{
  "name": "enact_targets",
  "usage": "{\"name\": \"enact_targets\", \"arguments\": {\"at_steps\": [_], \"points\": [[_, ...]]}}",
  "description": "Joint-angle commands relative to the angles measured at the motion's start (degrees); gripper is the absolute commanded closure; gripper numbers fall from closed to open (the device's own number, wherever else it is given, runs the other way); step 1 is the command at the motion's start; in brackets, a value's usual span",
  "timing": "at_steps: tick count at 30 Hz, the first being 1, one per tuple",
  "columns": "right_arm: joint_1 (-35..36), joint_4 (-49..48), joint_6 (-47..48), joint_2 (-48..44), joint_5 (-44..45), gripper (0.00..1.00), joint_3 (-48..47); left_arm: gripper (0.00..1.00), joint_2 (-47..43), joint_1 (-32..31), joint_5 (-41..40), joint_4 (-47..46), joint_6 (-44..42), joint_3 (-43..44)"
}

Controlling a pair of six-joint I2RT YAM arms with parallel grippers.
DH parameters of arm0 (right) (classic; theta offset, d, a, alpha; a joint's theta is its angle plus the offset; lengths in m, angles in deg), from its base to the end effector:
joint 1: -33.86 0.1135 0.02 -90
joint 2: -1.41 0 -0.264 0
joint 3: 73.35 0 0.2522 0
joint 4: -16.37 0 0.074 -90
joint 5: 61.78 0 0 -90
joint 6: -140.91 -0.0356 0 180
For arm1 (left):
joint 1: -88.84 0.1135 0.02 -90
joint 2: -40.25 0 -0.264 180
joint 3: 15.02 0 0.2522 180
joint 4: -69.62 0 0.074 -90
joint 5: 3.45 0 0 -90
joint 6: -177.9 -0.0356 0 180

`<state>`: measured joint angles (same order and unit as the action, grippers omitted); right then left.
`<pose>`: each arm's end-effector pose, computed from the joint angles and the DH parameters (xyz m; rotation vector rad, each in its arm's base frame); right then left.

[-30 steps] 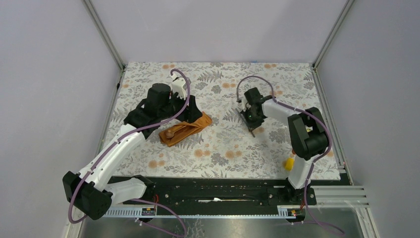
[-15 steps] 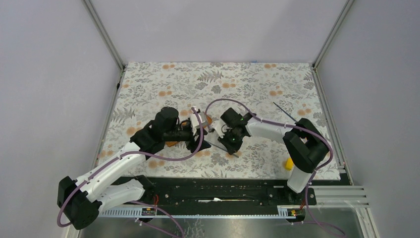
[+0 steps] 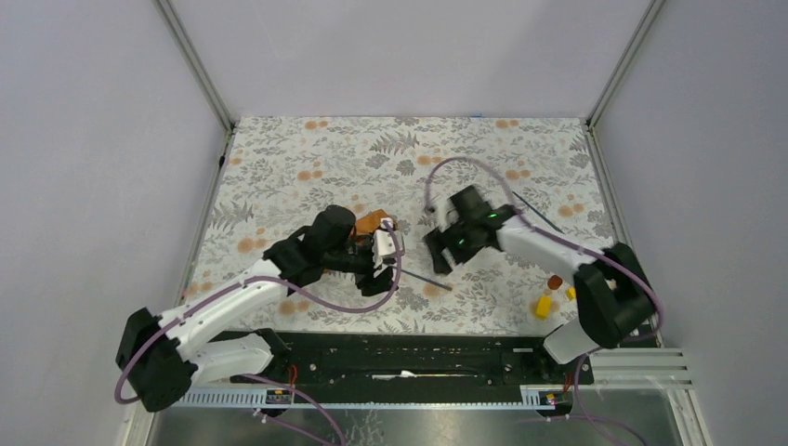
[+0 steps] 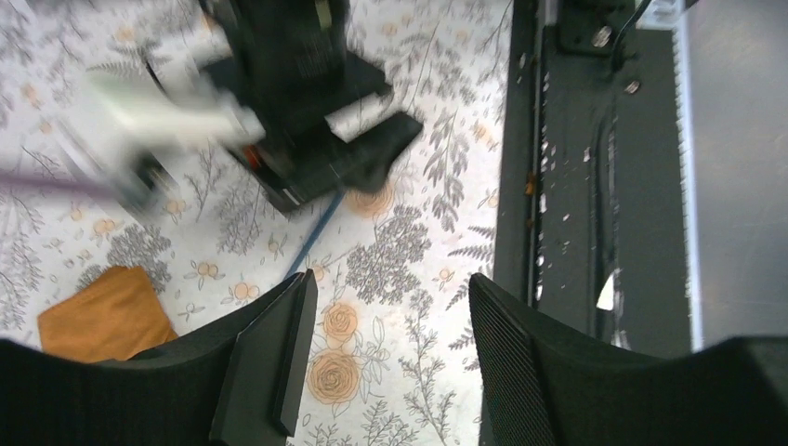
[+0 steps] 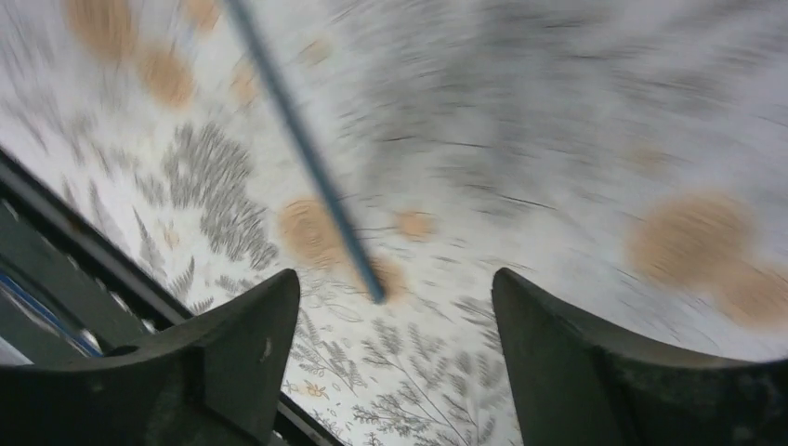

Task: Fold the napkin into a case and place the utensils inside
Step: Pick up the fork from the center of the board.

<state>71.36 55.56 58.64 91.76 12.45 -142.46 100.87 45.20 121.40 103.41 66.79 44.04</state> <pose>0.2401 0.1965 0.1920 -1.1137 2.4205 0.5369 0.1501 -0.1712 0.2770 1.4571 1.6420 -0.8858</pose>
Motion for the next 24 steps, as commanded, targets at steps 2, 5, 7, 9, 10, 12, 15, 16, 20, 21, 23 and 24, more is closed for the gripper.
{"name": "enact_targets", "arguments": {"at_steps": [2, 5, 7, 9, 10, 12, 15, 16, 20, 21, 23, 24], "points": [[-22.01, -2.97, -22.21, -15.85, 6.63, 0.08, 4.20, 0.32, 8.60, -1.13, -6.91, -5.37, -4.56, 2.58], [-29.97, -4.25, -26.12, -18.73, 7.42, 0.05, 7.26, 0.33, 18.59, -1.52, -7.11, -4.72, -7.79, 6.69], [-31.40, -4.52, -27.55, -19.03, 7.16, 0.05, 8.42, 0.39, 25.25, -2.15, -6.87, -1.02, -10.63, 11.58], [-32.05, -6.69, -28.57, -19.62, 3.66, 0.05, 10.30, 0.44, 30.23, -3.23, -7.75, 0.26, -13.03, 14.45], [-32.29, -7.77, -29.13, -20.06, 2.31, 0.05, 11.09, 0.46, 31.91, -3.96, -8.83, 0.56, -14.44, 15.09], [-32.41, -9.24, -29.87, -21.25, 0.10, 0.05, 12.37, 0.49, 34.25, -4.64, -11.00, 0.08, -16.18, 15.65], [-32.43, -9.90, -30.08, -22.63, -0.99, 0.07, 13.17, 0.51, 36.88, -4.86, -11.51, -0.99, -17.86, 16.00], [-32.42, -10.03, -29.99, -23.09, -0.95, 0.07, 13.39, 0.51, 37.88, -5.06, -11.59, -0.95, -18.03, 16.50], [-32.46, -10.23, -29.66, -24.08, -0.74, 0.07, 14.26, 0.54, 41.32, -6.38, -12.13, -0.89, -18.53, 18.50], [-32.41, -10.25, -29.62, -24.15, -0.75, 0.07, 14.32, 0.54, 42.08, -6.70, -12.38, -0.96, -18.54, 19.01], [-32.46, -10.24, -29.53, -24.33, -0.77, 0.08, 14.48, 0.57, 43.78, -7.15, -13.31, -0.90, -18.46, 20.08], [-32.43, -10.24, -29.56, -24.42, -0.74, 0.08, 14.51, 0.59, 44.70, -7.35, -13.83, -0.95, -18.52, 20.44]]}}
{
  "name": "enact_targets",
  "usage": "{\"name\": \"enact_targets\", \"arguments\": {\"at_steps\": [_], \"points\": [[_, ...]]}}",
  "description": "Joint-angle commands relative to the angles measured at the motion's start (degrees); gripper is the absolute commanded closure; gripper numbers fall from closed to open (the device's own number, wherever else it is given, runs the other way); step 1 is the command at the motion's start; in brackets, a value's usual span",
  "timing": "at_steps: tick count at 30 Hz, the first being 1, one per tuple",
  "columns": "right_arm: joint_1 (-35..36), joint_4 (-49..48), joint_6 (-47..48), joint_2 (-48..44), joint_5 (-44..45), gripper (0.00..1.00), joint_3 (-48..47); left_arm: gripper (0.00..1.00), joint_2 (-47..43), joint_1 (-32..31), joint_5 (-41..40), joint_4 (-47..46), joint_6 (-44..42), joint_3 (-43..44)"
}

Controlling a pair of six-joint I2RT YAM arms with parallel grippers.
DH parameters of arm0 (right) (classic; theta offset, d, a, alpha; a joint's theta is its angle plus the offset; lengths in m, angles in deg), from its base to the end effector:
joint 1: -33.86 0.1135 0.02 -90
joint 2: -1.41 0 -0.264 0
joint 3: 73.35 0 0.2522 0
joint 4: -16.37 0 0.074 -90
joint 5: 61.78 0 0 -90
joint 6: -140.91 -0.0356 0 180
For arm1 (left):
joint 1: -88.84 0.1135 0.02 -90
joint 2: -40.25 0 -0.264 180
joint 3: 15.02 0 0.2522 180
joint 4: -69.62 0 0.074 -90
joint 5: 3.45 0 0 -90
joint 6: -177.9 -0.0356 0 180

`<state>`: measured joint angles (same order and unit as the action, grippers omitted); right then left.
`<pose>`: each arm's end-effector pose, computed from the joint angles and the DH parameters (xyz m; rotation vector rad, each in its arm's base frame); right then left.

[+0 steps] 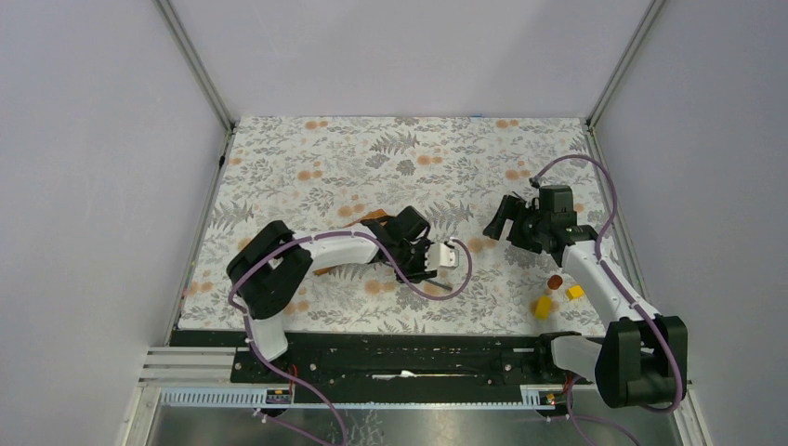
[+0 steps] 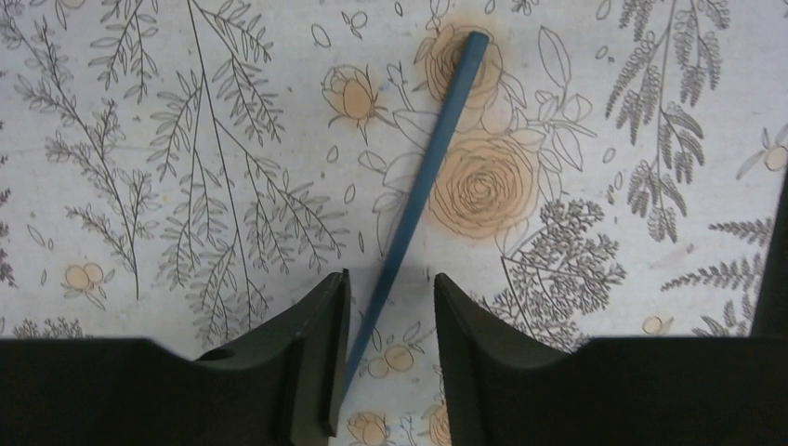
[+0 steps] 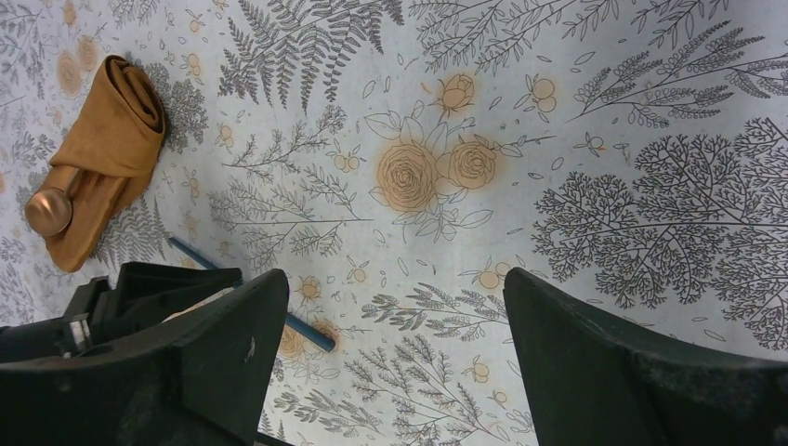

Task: Fold the napkin into a case and place the utensils inside
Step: Pick up the fork from the center of the board.

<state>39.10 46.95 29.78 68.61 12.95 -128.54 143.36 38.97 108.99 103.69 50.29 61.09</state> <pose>0.2423 0.0316 0.2311 0.1870 2.3358 0.5396 0.2193 -0.2812 0.1626 1.9098 1.8016 -0.5894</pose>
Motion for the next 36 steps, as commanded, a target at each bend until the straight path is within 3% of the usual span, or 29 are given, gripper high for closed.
{"name": "enact_targets", "arguments": {"at_steps": [1, 14, 17, 27, 33, 36], "points": [[-0.14, -1.67, -0.61, -1.40, -1.24, 0.08, 0.54, 0.60, 2.75, -1.14, -1.45, -1.20, -2.08, 3.65], [-0.14, -1.70, -0.50, -1.54, -1.11, 0.10, 0.60, 0.82, 10.29, -4.26, -4.17, 14.36, -5.86, 11.22], [-0.14, -1.64, -0.50, -1.39, -1.05, 0.10, 0.60, 1.00, 12.06, -5.24, -4.91, 17.95, -5.56, 13.17], [-0.14, -3.59, -2.36, 2.47, -1.69, 0.10, 0.30, 1.00, 3.59, -5.62, -10.54, 12.70, 4.91, 10.83], [-0.14, -10.28, -6.34, 9.13, -8.43, 0.10, 0.10, 1.00, -2.21, -5.15, -14.00, 13.41, 7.23, 9.77], [1.03, -19.00, -9.99, 14.21, -16.88, 0.15, 0.64, 1.00, -5.16, -4.17, -15.58, 15.77, 8.15, 9.43]]}}
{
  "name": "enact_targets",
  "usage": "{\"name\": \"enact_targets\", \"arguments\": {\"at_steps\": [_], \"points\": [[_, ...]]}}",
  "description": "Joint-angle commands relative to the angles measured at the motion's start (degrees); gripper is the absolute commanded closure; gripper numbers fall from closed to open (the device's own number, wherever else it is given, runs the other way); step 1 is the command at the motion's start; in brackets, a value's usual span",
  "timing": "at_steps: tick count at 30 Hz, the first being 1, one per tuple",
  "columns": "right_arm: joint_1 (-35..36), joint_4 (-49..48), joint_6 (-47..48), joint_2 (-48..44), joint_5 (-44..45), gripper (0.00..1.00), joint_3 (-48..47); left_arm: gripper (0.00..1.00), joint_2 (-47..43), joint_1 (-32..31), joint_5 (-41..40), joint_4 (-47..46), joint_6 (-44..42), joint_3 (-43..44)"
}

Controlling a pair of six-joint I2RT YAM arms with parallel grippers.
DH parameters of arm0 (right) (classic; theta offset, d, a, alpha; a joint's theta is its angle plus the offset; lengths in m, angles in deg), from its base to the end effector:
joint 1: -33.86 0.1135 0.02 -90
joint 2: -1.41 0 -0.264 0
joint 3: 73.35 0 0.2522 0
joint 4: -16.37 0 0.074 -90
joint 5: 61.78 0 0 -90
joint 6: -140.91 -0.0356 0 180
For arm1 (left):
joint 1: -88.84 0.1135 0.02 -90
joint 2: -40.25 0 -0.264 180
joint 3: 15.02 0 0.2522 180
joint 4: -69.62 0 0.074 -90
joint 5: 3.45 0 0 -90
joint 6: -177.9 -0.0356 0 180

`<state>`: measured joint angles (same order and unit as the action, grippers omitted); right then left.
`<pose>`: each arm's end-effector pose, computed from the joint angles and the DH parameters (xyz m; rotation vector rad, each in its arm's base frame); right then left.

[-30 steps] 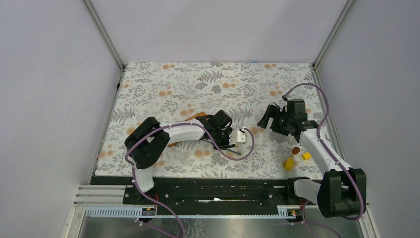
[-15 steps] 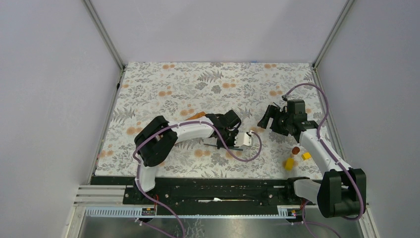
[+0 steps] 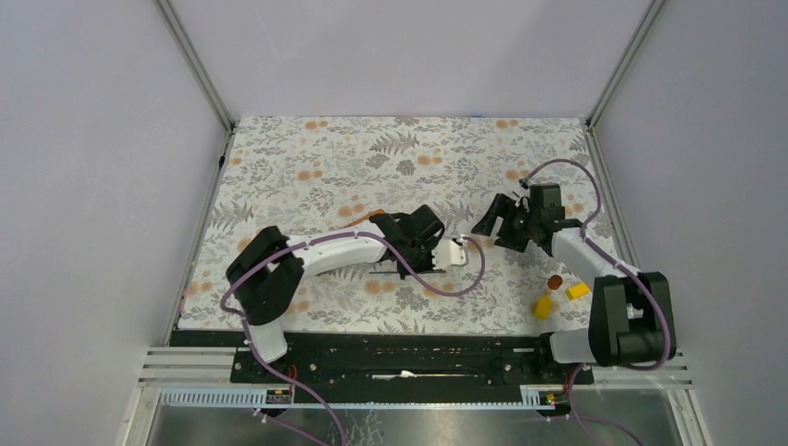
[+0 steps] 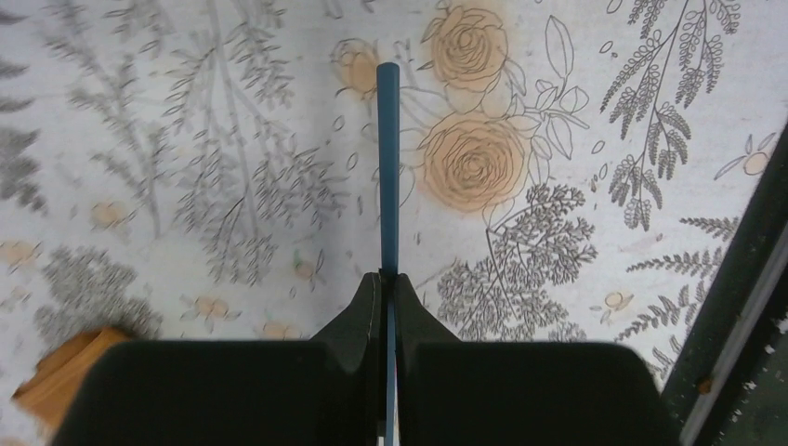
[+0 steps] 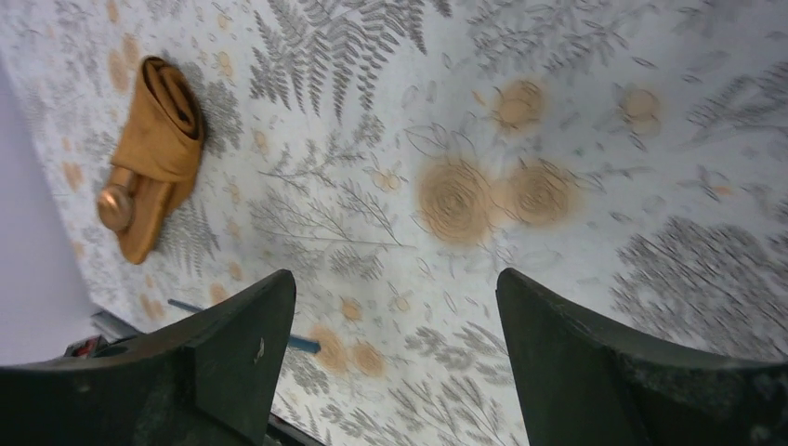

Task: Fold the napkin into a case and place the utensils inside
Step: Pick up the fork from the center of the board, then insert the fork into the folded napkin.

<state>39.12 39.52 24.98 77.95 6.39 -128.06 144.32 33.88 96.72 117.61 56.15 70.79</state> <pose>0.2660 0.0378 0.2008 0.2409 2.3855 0.7102 0.2059 -0.3046 0.1908 1.9249 1.9638 -0.3560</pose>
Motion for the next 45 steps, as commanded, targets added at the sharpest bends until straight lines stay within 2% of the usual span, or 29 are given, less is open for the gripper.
{"name": "enact_targets", "arguments": {"at_steps": [1, 5, 9, 14, 22, 31, 36, 45], "points": [[2.39, -15.25, -6.50, 7.13, -11.88, 0.16, -0.03, 1.00, -7.29, 1.48, -4.12, 2.85, 2.50, -0.48], [10.05, -29.36, -15.62, 14.50, -15.14, 0.16, -0.93, 1.00, -12.66, 5.19, -7.23, 6.68, 3.43, -2.82], [15.98, -44.29, -25.48, 23.79, -17.46, 0.21, -3.51, 1.00, -18.76, 10.37, -11.67, 7.69, 4.32, -5.78], [21.70, -58.68, -35.39, 34.98, -17.36, 0.35, -7.56, 1.00, -21.08, 16.17, -15.11, 8.33, 4.71, -8.16], [23.72, -57.26, -34.39, 41.00, -14.82, 0.44, -11.62, 1.00, -19.09, 23.22, -14.73, 7.41, 7.36, -11.36], [23.90, -54.36, -31.54, 44.52, -12.47, 0.50, -13.99, 1.00, -18.47, 23.98, -14.47, 8.17, 8.94, -13.86], [23.90, -52.64, -29.89, 45.99, -12.15, 0.61, -16.37, 1.00, -17.46, 24.35, -13.62, 8.15, 8.81, -13.87], [23.94, -52.63, -29.38, 47.57, -12.38, 0.73, -17.24, 1.00, -11.97, 25.66, -13.11, 7.55, 8.22, -11.17]]}}
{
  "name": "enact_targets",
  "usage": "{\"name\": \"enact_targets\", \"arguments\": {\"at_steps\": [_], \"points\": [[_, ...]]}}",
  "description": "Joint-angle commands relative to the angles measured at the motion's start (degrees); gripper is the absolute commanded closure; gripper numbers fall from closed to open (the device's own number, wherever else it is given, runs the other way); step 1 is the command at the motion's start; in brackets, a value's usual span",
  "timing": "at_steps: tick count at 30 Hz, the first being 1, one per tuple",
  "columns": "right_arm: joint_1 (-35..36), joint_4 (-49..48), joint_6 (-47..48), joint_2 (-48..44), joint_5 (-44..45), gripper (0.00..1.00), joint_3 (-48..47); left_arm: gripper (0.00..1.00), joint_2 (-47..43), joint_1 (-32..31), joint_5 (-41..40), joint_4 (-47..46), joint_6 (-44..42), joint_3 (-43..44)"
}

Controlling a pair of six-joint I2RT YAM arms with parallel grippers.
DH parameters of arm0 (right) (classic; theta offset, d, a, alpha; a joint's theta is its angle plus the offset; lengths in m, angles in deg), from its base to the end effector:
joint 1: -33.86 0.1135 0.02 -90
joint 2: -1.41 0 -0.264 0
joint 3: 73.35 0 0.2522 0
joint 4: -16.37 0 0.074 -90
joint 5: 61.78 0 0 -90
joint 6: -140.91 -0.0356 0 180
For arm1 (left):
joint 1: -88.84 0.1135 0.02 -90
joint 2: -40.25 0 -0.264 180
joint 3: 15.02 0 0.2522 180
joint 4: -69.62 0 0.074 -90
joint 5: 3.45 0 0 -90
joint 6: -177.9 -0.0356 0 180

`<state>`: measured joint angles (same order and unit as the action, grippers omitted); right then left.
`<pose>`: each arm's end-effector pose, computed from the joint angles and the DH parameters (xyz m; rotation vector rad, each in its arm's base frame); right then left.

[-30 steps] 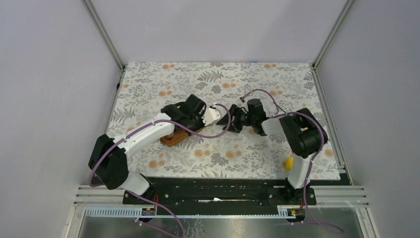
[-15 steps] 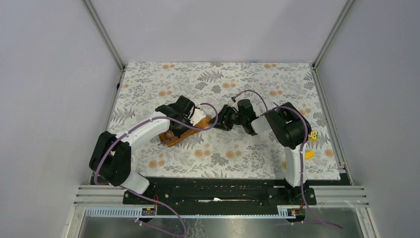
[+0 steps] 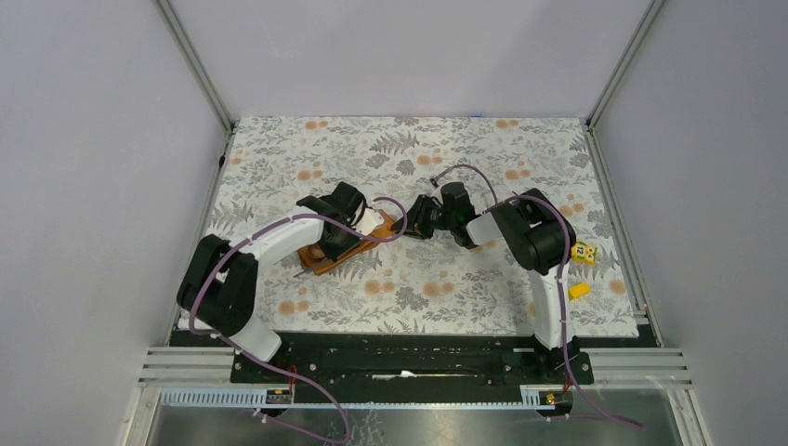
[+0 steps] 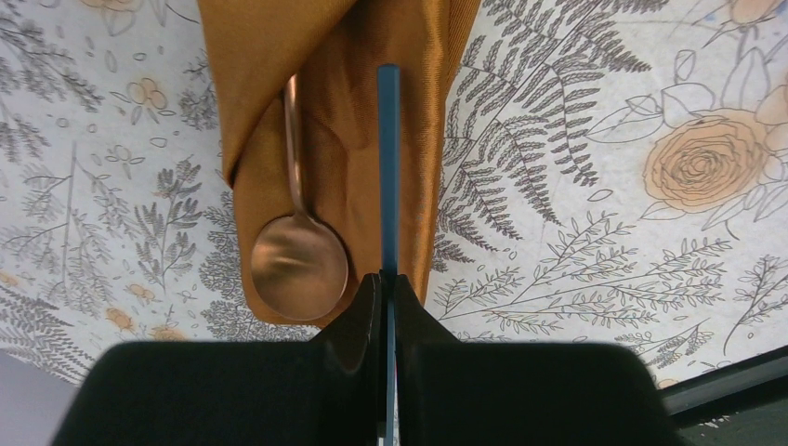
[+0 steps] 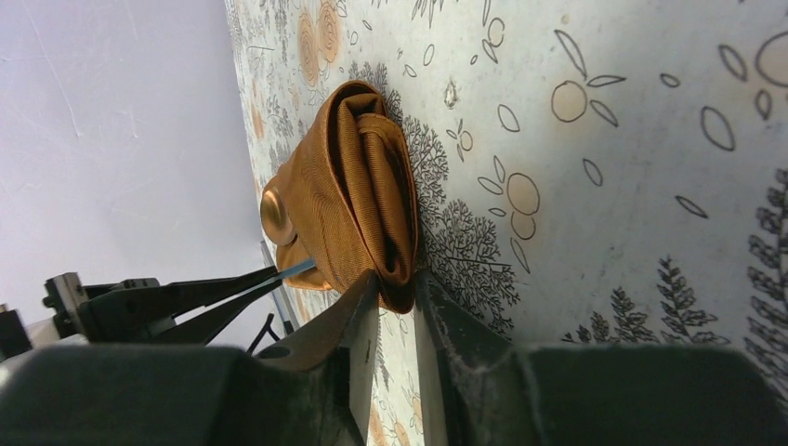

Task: Fold the napkin into a case and place the utensils inside
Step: Insert the fork into the folded napkin.

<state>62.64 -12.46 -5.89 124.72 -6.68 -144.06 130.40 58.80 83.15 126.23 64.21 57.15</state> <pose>0.3518 0.2165 0.0922 0.0958 2.2636 1.4954 0.2518 -0.1432 0.1940 1.2863 2.5647 0.0635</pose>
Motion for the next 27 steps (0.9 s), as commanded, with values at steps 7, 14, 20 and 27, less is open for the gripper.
{"name": "enact_targets", "arguments": {"at_steps": [7, 14, 20, 27], "points": [[0.68, -1.00, 1.86, 1.38, -0.03, 0.84, -1.39, 1.00, 4.43, 1.63, 1.09, -2.55, -0.21, 3.71], [1.03, -1.14, 1.89, 1.59, -0.34, 0.90, -1.50, 1.00, 5.72, 2.18, 1.52, -4.37, -0.82, 5.47], [1.15, -0.94, 2.17, 1.23, -0.44, 0.93, -1.50, 1.00, 9.16, 2.18, 2.82, -4.99, -1.28, 8.38], [1.18, -0.65, 2.35, 1.24, -0.59, 0.94, -1.67, 1.00, 12.32, 2.11, 5.12, -6.64, -1.20, 11.17]]}}
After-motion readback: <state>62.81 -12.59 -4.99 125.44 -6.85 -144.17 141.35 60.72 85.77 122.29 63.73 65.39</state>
